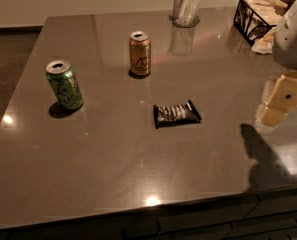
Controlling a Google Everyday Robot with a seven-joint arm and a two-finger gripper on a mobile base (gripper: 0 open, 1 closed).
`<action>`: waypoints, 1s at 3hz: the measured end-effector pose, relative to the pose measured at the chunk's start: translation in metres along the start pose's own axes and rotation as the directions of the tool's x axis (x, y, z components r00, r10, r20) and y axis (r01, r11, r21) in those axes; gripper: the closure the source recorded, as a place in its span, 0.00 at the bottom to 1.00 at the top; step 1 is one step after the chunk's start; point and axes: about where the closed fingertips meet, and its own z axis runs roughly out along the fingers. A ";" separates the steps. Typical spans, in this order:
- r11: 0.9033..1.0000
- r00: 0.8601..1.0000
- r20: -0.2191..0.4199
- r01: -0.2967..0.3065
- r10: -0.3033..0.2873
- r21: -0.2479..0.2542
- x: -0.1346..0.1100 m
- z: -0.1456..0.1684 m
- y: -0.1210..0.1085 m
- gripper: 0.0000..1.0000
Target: Pick rxbar chocolate
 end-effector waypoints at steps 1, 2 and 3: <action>1.000 1.000 0.000 0.000 0.000 0.000 0.000 0.000 0.000 0.00; 0.999 0.998 0.053 0.026 -0.024 -0.045 -0.023 0.017 -0.013 0.00; 0.995 0.995 0.079 0.060 -0.054 -0.076 -0.044 0.036 -0.023 0.00</action>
Offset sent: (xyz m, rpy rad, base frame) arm 0.0335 0.0290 -0.0130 0.0971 0.0653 0.0735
